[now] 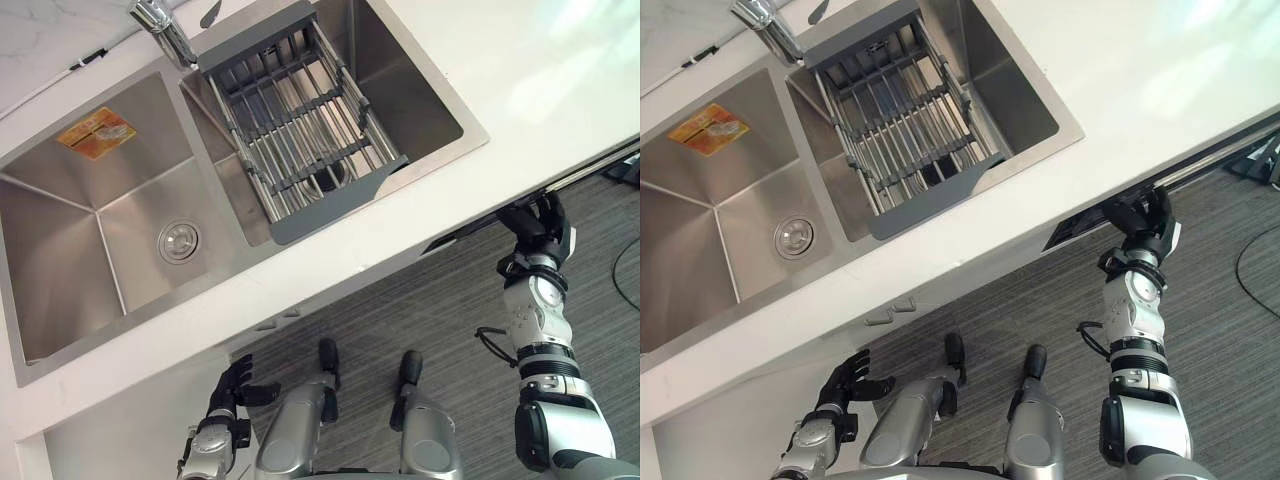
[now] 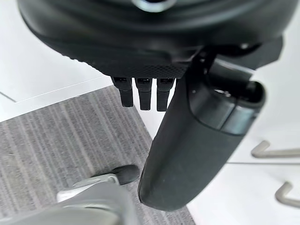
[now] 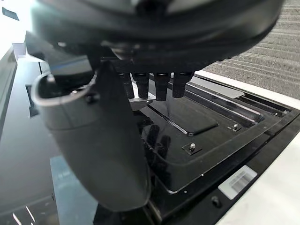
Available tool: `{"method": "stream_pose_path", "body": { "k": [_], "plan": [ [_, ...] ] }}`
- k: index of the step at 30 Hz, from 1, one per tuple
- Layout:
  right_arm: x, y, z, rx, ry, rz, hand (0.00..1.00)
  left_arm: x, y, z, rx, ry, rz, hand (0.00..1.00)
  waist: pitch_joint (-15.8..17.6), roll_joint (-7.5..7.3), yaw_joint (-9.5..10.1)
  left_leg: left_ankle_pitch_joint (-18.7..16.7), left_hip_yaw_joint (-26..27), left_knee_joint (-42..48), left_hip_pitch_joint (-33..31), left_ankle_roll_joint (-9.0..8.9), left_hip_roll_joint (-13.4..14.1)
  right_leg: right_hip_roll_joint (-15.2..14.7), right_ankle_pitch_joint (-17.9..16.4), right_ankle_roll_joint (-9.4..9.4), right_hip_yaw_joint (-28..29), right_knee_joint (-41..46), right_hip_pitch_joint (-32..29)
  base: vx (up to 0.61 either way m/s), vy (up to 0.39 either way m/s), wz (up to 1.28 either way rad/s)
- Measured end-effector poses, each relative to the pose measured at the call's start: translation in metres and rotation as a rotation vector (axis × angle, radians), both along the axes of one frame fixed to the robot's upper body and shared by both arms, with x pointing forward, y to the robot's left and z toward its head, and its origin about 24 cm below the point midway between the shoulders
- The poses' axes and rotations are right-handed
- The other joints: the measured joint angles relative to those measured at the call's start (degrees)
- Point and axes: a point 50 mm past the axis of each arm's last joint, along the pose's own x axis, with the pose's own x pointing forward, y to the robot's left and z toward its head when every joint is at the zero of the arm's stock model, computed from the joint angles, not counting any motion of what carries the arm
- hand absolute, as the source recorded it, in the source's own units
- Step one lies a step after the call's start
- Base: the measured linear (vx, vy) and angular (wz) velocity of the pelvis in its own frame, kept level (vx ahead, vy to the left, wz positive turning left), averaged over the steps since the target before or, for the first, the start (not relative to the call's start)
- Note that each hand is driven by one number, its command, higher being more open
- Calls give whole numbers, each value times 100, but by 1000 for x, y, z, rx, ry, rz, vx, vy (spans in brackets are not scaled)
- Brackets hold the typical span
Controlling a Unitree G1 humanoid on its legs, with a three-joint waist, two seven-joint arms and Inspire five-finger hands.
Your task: Walk over to the sink, pick up the cup, carry it to the dishwasher, place the cup inside the dishwasher, then close the dishwasher door
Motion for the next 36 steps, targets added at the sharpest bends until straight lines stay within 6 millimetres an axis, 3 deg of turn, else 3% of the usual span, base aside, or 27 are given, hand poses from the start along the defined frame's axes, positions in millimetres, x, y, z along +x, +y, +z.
{"method": "stream_pose_path", "body": {
  "k": [4,8,11,15,19,27,36],
  "plan": [
    [-6,1,-9,-24,27,9,90,1,-6,-1,-3,3,-32,90,-10,-13,5,17,-7,-62,112,-26,28,34,-24,-32,-8,1,89,-1,-8,0],
    [-28,7,-31,-60,67,39,90,0,-6,-1,-3,9,-30,90,-103,-111,3,5,-7,-130,265,-54,38,47,-78,-44,-8,0,210,0,0,0],
    [-51,26,-50,-99,92,136,90,-4,-5,-3,1,24,-22,90,-303,-283,-6,-1,1,-188,347,-70,43,54,-115,-45,1,-1,262,0,0,0],
    [-73,50,-78,-27,135,199,90,-6,-5,-4,11,31,-29,90,-481,-498,-1,-14,19,-228,517,-88,28,15,-152,-34,28,-4,404,-11,9,-1],
    [-84,54,-87,-4,149,230,90,-16,-4,-7,21,59,-34,90,-654,-542,12,-26,94,-306,592,-107,4,-21,-146,-22,101,-4,407,-36,32,-8],
    [-83,56,-86,-10,136,247,90,-26,-2,-12,25,97,-35,90,-756,-549,32,13,201,-425,674,-61,8,6,-73,-3,198,-133,432,10,1,-8],
    [-65,56,-89,60,150,205,90,-27,-1,-12,26,97,-34,90,-760,-555,62,43,136,-480,717,-41,-61,-6,-55,28,118,-210,522,9,-1,4]
  ]
}}
